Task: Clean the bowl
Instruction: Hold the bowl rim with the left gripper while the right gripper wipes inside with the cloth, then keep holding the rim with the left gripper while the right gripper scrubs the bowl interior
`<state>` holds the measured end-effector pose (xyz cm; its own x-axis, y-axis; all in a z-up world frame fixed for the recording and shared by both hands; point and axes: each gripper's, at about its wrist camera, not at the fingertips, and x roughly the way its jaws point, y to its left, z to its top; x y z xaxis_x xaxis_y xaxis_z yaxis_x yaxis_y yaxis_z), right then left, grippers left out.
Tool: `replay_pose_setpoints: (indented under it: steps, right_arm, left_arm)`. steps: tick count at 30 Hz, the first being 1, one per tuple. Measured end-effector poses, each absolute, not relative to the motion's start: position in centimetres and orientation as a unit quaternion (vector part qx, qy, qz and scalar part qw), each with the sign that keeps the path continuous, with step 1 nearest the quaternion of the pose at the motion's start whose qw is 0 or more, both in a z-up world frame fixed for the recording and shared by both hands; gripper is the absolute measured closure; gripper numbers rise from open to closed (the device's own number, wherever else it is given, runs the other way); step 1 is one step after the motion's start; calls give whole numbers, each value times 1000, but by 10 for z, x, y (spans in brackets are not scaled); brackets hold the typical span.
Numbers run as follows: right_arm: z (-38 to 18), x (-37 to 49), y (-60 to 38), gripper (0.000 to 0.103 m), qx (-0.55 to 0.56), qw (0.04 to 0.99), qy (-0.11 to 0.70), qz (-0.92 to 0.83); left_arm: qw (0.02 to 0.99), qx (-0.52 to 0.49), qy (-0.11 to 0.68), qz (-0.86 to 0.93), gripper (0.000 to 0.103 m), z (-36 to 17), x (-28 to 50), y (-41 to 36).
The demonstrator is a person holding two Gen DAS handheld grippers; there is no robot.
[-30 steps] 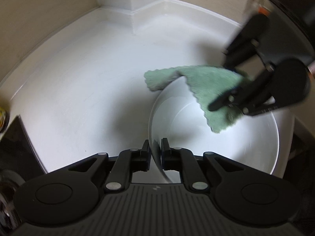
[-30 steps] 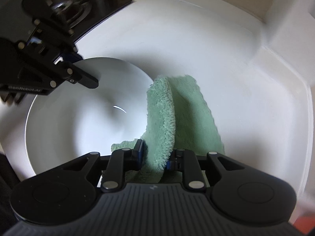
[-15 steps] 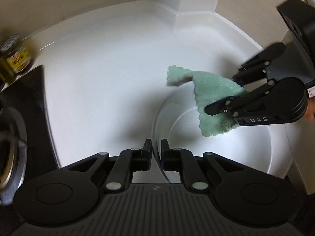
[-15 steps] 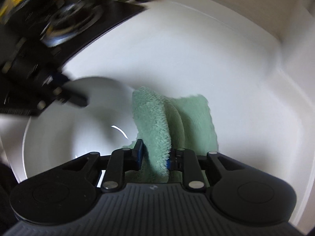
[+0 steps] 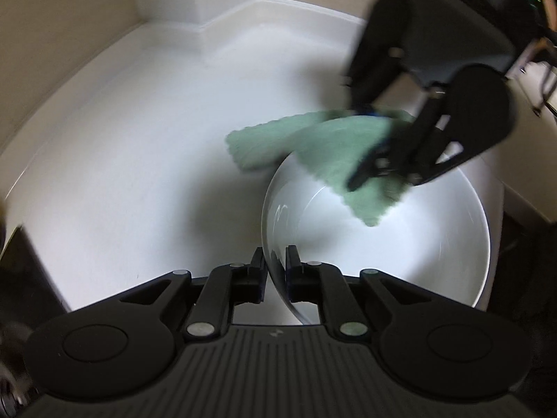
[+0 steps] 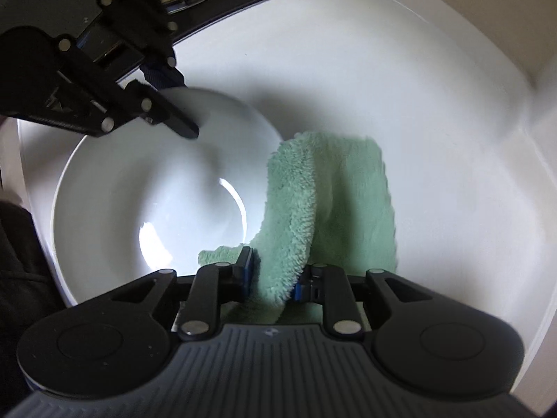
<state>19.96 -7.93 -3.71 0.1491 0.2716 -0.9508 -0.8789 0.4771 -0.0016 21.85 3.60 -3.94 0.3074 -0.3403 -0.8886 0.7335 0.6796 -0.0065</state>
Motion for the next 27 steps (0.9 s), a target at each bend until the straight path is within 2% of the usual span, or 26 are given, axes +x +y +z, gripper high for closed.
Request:
replay_pose_setpoints:
  steps: [3, 8, 12, 17, 22, 27]
  right_arm:
    - [-36, 206, -68, 84, -300, 704, 492, 415]
    - [-33, 206, -72, 85, -247, 738, 494, 388]
    - [-34, 190, -88, 85, -185, 773, 510, 328]
    - [-37, 168, -92, 86, -218, 746, 516, 360]
    - [-36, 185, -97, 88, -244, 714, 526, 392]
    - [-31, 187, -69, 82, -315, 711, 468, 420]
  left_arm:
    - [793, 171, 487, -325, 96, -40, 220, 39]
    - [827, 43, 501, -250, 97, -41, 200, 56]
    - [839, 7, 487, -242, 98, -44, 183, 60]
    - [815, 67, 495, -294, 99, -45, 192, 49]
    - [793, 160, 481, -338, 97, -43, 194, 23]
    - [784, 181, 478, -352, 98, -42, 198, 10]
